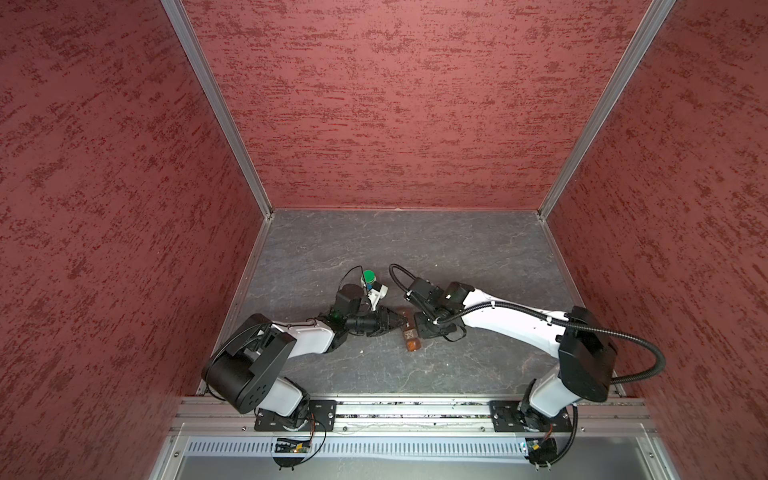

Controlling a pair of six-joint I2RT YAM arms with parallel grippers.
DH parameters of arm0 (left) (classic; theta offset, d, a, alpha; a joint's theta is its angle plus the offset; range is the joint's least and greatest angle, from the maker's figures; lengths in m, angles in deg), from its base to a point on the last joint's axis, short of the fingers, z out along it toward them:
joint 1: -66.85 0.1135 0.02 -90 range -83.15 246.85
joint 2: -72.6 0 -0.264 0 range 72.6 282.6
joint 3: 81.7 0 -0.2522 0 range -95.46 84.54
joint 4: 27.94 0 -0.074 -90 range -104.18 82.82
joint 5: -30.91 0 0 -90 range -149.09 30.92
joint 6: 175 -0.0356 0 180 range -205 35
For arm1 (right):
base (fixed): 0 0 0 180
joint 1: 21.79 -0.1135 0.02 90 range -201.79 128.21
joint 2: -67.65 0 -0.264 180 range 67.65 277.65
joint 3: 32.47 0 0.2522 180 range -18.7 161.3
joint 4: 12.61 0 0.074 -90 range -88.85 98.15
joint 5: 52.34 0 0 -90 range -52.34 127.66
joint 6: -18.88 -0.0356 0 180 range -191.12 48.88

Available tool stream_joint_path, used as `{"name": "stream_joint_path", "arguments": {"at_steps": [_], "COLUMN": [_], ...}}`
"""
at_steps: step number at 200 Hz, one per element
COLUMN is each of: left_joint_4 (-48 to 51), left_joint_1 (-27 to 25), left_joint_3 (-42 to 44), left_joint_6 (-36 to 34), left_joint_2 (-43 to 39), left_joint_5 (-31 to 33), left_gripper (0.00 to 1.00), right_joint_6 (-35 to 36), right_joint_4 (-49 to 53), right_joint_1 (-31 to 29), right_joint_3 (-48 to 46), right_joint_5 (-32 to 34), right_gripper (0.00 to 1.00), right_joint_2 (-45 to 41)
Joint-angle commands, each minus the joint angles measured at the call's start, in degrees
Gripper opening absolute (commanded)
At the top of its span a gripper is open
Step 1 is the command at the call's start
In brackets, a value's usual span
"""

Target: Sort the pills into containers

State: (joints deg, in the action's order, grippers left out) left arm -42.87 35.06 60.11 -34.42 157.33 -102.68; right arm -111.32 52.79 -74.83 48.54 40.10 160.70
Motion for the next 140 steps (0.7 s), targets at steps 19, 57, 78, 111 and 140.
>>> {"name": "stream_joint_path", "arguments": {"at_steps": [19, 57, 78, 111, 140], "left_joint_4": [0.36, 6.35, 11.25, 18.51, 18.97], "left_joint_1": [-0.11, -0.18, -0.27, -2.02, -2.75], "left_joint_3": [-0.27, -1.26, -3.1, -8.14, -11.56], "left_joint_6": [-0.84, -2.41, -4.14, -8.0, -7.87], "left_joint_2": [-1.25, -1.01, -1.49, -0.13, 4.5], "left_joint_5": [-0.64, 2.12, 4.11, 7.34, 8.04], "left_gripper": [0.0, 0.0, 0.0, 0.0, 0.0], "right_joint_6": [0.25, 0.43, 0.66, 1.21, 2.05], "right_joint_4": [-2.2, 0.04, 1.13, 1.7, 1.56], "right_joint_1": [0.3, 0.43, 0.82, 2.81, 5.76], "right_joint_3": [-0.46, 2.15, 3.71, 5.75, 5.68], "right_joint_5": [-0.85, 1.01, 2.13, 3.88, 5.49], "right_gripper": [0.26, 0.27, 0.29, 0.34, 0.35], "right_joint_2": [0.3, -2.79, -5.61, -11.04, -15.2]}}
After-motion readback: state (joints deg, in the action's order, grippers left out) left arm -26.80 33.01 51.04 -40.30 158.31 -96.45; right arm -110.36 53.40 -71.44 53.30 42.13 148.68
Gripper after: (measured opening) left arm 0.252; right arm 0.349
